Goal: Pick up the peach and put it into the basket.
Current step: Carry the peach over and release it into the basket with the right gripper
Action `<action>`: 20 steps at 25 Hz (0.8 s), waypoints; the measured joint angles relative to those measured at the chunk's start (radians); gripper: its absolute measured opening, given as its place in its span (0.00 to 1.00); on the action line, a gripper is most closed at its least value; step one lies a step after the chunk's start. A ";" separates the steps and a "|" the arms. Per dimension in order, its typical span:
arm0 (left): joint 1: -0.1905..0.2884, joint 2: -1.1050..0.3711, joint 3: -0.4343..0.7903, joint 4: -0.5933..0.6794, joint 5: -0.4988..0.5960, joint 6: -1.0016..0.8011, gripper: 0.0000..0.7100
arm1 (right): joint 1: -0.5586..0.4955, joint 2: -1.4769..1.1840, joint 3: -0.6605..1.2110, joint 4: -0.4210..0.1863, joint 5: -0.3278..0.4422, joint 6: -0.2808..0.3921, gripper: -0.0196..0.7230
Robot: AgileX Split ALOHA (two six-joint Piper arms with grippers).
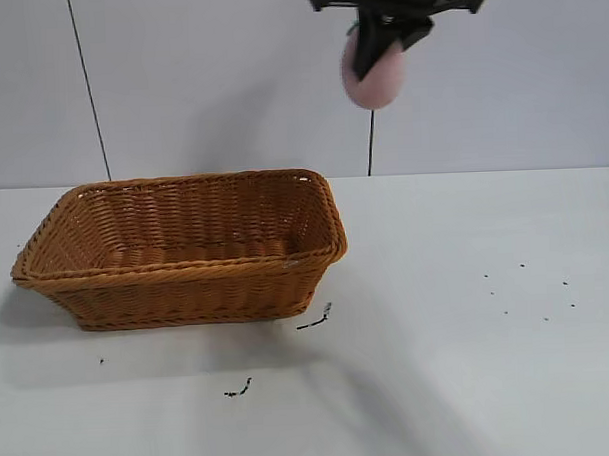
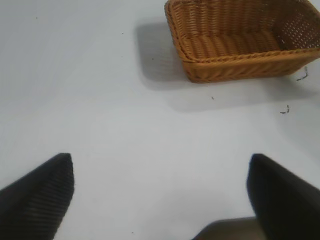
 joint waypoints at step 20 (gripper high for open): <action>0.000 0.000 0.000 0.000 0.000 0.000 0.97 | 0.189 0.291 -0.012 0.003 -0.199 0.000 0.58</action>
